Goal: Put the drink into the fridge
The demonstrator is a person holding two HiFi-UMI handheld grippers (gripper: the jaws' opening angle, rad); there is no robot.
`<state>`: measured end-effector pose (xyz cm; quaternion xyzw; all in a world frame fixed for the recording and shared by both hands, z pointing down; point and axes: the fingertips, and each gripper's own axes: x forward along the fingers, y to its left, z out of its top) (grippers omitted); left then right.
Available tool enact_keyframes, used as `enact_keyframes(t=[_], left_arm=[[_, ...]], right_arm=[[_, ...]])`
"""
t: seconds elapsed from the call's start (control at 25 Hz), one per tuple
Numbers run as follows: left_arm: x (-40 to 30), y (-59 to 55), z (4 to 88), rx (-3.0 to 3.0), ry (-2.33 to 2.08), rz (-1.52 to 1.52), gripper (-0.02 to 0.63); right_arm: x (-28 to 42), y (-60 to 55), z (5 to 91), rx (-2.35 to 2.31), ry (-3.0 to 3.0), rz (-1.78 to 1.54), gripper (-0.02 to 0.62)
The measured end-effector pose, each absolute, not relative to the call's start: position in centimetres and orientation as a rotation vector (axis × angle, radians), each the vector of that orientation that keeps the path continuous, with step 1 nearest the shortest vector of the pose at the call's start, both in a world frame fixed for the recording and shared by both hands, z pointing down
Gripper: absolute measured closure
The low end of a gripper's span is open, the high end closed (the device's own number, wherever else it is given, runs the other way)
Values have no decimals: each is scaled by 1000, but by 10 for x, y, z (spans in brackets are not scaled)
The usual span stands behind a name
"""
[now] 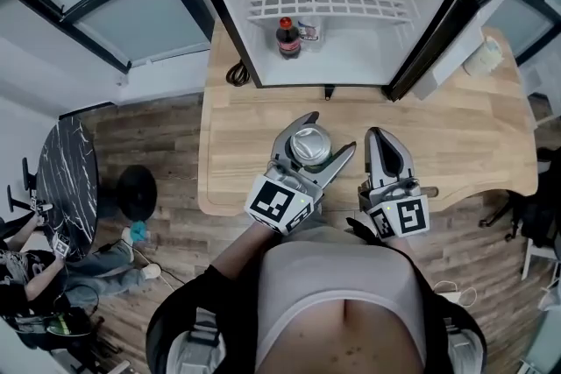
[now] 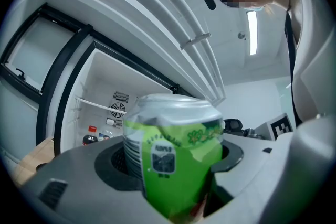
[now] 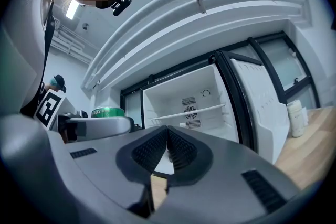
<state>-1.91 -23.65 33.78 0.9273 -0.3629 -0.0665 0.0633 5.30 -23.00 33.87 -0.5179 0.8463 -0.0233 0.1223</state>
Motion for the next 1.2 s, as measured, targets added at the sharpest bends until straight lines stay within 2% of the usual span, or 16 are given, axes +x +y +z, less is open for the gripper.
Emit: enact_keyframes(t=[0.64,1.2], left_arm=[[-20,-251,342,2800,-1089,-176,258],[0,-300,372,2776,-1073,-135,258]], right_arm=[[44,-251,339,-1488,2503,-60,568],[63,-283,362,-1555,2534,-92,568]])
